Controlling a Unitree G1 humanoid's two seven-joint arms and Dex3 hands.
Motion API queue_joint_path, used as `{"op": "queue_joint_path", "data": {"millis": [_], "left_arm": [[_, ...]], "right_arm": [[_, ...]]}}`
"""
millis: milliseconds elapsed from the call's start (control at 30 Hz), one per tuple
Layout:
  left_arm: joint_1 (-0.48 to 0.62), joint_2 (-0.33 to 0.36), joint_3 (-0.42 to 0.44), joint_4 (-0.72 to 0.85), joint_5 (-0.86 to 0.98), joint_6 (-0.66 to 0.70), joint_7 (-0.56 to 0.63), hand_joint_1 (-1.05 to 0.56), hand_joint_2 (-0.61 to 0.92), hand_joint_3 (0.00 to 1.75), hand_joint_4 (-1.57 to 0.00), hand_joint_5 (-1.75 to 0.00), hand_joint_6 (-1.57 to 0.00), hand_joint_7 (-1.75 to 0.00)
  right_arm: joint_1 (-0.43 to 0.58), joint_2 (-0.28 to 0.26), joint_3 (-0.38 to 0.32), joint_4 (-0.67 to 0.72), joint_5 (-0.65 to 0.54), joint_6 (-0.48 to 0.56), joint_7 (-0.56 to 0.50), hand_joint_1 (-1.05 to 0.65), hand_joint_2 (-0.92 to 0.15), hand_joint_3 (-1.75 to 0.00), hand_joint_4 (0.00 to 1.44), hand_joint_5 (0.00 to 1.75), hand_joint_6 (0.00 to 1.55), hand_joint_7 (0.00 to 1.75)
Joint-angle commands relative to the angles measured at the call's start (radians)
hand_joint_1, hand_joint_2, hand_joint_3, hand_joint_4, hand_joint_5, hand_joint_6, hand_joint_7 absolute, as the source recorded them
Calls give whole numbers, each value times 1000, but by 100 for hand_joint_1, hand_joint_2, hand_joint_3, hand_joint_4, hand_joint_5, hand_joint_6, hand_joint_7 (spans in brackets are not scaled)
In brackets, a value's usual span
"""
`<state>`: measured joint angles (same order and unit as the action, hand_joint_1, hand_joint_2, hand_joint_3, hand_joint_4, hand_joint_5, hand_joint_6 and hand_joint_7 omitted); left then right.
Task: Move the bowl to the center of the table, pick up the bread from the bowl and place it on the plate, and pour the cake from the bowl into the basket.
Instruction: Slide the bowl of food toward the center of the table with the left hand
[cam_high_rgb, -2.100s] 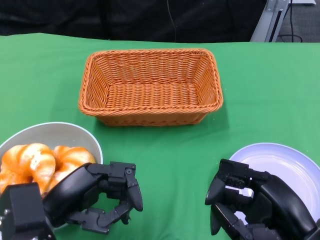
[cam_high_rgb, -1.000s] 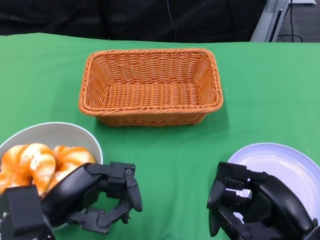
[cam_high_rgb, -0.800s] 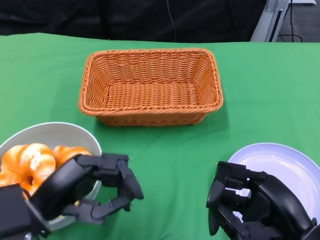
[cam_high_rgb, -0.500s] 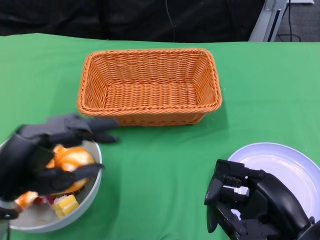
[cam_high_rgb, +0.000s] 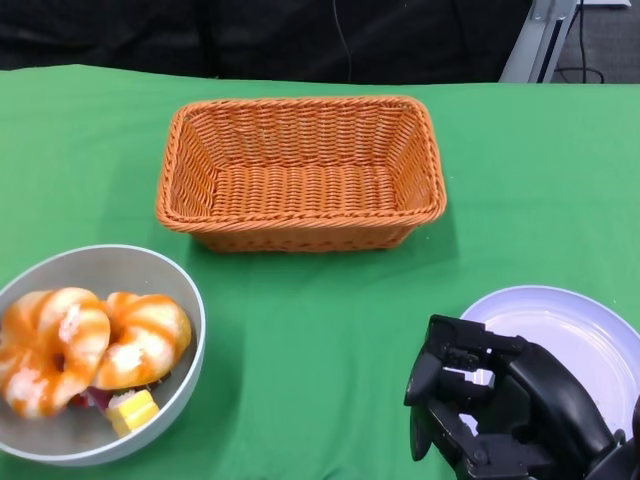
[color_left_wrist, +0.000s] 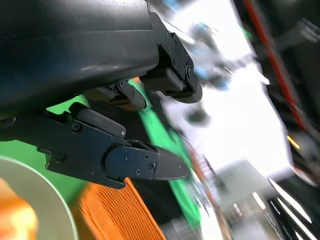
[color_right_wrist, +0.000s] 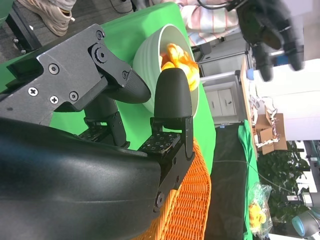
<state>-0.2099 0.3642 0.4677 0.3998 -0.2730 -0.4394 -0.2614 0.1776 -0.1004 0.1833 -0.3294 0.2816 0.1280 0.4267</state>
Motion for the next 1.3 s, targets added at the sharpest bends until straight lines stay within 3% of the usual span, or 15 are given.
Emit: {"op": "queue_joint_path", "data": {"millis": [33,300,433,667,800,933,1300], "left_arm": [[-20,21,16,47,45,82,118,-62,92,55,-50,-3,-49,-1],[-90,81,10,217,136,171,280,-73,92,53,-49,-2,-45,-1],[-101,136,-52,278,246,234,341,-76,92,59,-42,0,-42,0],[-97,163,-123,181,261,532,264,-68,92,63,-33,0,-33,0],[-54,121,-87,105,142,603,152,-68,92,60,-34,-1,-32,0],[-83,95,-37,92,36,748,149,-69,92,48,-31,0,-31,0],[-114,115,-85,118,0,864,42,-71,92,51,-8,0,-6,0]], "right_arm": [[-6,3,3,6,6,7,-8,-8,-50,-129,70,174,68,148],[-17,11,10,21,-1,-10,-8,-8,-48,-132,71,175,67,149],[-20,12,11,20,-1,-1,-14,-8,-48,-132,70,174,67,149],[-25,16,10,38,-1,-19,-9,-7,-49,-131,72,173,68,146],[-31,19,10,42,6,-10,-7,-8,-50,-129,73,174,69,147],[-36,18,10,40,4,-1,-11,-8,-50,-129,74,173,69,146],[-49,24,12,55,11,12,-8,-8,-49,-130,75,174,68,147]]}}
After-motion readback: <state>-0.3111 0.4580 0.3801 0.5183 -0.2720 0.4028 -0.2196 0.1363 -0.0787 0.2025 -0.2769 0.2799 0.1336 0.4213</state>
